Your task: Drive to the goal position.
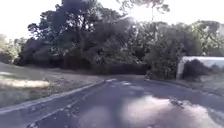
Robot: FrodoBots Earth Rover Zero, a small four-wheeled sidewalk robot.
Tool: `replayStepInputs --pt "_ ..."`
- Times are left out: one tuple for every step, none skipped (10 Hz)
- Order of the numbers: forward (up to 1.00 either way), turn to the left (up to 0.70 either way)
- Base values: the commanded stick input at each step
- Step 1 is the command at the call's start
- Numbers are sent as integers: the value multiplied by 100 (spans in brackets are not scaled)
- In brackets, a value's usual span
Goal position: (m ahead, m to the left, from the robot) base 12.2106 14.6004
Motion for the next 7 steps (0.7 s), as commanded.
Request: replayStepInputs --pt "70 0" --pt "70 0" --pt "70 0" --pt "70 0" --pt "70 0" --pt "70 0" --pt "70 0"
